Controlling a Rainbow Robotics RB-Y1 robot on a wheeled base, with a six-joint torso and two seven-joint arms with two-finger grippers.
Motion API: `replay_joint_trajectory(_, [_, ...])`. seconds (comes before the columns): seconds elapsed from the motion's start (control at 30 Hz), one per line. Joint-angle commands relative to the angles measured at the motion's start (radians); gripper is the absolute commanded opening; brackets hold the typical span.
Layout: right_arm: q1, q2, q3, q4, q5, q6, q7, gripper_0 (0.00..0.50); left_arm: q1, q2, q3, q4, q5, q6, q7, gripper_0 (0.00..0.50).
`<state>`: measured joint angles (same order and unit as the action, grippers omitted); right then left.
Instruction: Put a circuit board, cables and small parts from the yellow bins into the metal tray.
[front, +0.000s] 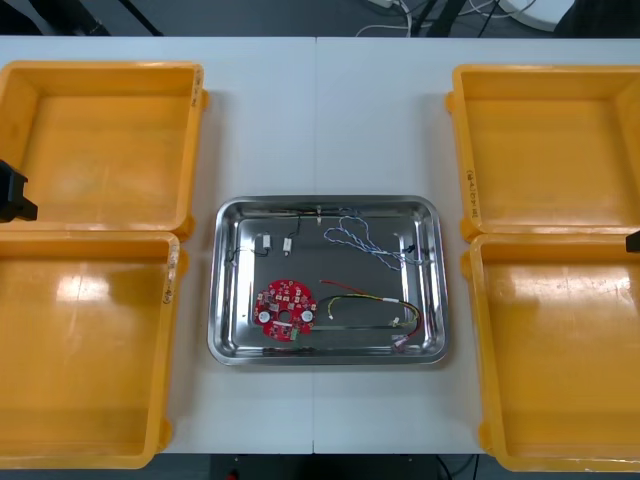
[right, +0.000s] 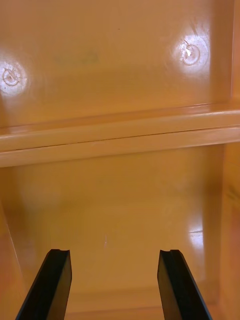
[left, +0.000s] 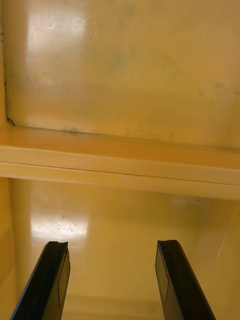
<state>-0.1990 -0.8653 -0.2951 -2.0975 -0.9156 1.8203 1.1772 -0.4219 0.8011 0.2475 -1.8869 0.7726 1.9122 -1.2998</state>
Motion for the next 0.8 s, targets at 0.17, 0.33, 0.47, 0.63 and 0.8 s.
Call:
replay_joint_trajectory(0.17, [0.009,-0.044,-0.036,-0.030,0.001,0.004,-0.034,0.500,0.043,0.027,0.056,-0.073,-0.004,0.008,-0.179,0.500])
replay_joint_trajectory(0.33, [0.009,-0.044,-0.036,-0.030,0.001,0.004,-0.034,0.500,0.063,0.021,0.059,-0.096,-0.006,0.008,-0.191,0.500])
replay_joint_trajectory(0.47, [0.009,-0.044,-0.036,-0.030,0.001,0.004,-0.034,0.500,0.075,0.021,0.064,-0.110,-0.004,0.008,-0.194,0.500])
replay_joint_trajectory(0.63, [0.009,-0.044,-0.036,-0.030,0.001,0.004,-0.034,0.500,0.078,0.020,0.065,-0.113,-0.004,0.008,-0.199,0.500])
replay_joint_trajectory(0.8, [0.009,-0.044,-0.036,-0.030,0.001,0.004,-0.034,0.500,0.078,0.020,0.065,-0.113,-0.004,0.008,-0.199,0.500])
